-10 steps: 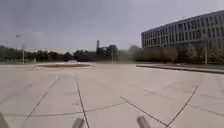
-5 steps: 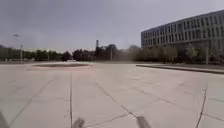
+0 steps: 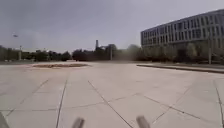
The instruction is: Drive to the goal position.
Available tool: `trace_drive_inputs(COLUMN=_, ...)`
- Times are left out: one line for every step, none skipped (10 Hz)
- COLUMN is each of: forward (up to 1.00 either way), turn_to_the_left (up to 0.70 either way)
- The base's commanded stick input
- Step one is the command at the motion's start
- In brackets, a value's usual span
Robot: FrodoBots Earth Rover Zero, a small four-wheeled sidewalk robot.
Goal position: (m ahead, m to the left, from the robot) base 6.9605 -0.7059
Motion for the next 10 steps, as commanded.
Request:
trace_drive_inputs(forward=0.7, turn_to_the_left=0.0)
trace_drive_inputs(forward=0.7, turn_to_the_left=0.0)
trace_drive_inputs(forward=0.7, turn_to_the_left=0.0)
trace_drive_inputs(forward=0.7, turn_to_the_left=0.0)
trace_drive_inputs(forward=0.7, turn_to_the_left=0.0)
trace_drive_inputs(forward=0.7, turn_to_the_left=0.0)
trace_drive_inputs(forward=0.7, turn_to_the_left=0.0)
trace_drive_inputs(forward=0.7, turn_to_the_left=0.0)
trace_drive_inputs(forward=0.7, turn_to_the_left=0.0)
trace_drive_inputs(forward=0.7, turn_to_the_left=0.0)
